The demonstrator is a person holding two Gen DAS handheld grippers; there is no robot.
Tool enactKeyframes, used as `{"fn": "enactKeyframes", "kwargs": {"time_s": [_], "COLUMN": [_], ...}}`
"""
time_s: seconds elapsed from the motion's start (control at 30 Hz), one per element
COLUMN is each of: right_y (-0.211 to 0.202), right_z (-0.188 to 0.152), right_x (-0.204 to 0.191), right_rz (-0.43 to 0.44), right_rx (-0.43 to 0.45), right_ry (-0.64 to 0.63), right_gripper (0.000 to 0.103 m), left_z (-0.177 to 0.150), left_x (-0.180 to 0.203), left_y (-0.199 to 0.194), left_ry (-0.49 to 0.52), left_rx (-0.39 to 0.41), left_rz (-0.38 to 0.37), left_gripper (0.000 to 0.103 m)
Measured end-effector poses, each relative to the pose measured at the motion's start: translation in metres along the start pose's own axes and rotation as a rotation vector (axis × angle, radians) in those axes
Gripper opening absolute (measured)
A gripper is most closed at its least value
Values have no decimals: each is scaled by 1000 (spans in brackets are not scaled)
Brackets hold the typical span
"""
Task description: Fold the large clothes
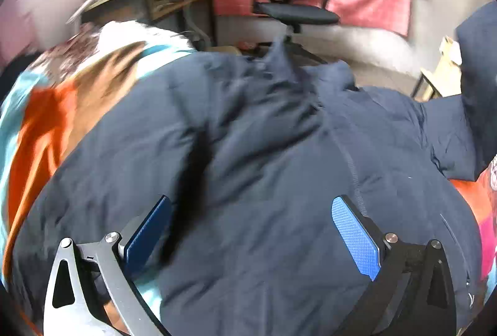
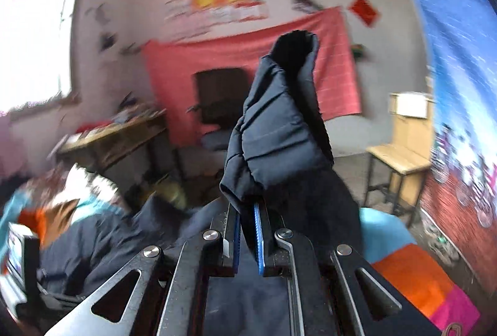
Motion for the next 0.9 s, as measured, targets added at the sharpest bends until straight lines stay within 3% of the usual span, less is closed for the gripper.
{"fn": "enactKeyframes", "kwargs": {"time_s": [0.2, 0.33, 0.43, 0.57, 0.67, 0.73, 0.8, 0.9], "right_y": [42, 58, 72, 84, 86, 80, 74, 76], "right_z": [-56, -105, -134, -157, -157, -150, -140, -126], "right_x": [-115, -169, -189, -187, -167, -147, -124, -83], "right_rz": [179, 258, 288, 339, 407, 443, 439, 380], "right_rx": [-206, -334, -414, -517, -597, -612, -593, -554], "right_ry": [-240, -378, -434, -411, -350, -336, -342, -317], "right_gripper": [8, 10, 12, 19, 34, 69, 75, 76], "left_z": [-17, -18, -16, -15, -13, -11, -10, -15], "left_x": [-41, -57, -62, -58, -46, -36, -21, -3], "left_y": [-20, -21, -17, -5, 4, 8, 16, 35], "left_ry": [-95, -142, -176, -231, -242, -234, -193, -84], "left_rx": [37, 53, 55, 47, 53, 63, 56, 24], "left_rz": [3, -12, -31, -86, -133, -153, -129, -33], "left_gripper": [102, 102, 102, 102, 102, 102, 102, 102]}}
Point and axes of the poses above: each gripper's, at about its wrist camera, not at the fingertips, and y roughly the way its jaws point, x to its right, z to its top, the point moved 3 cm from there along y, roughly the way its jaws point, and after that the axes turned 3 degrees about -x, right-handed, at the moved point
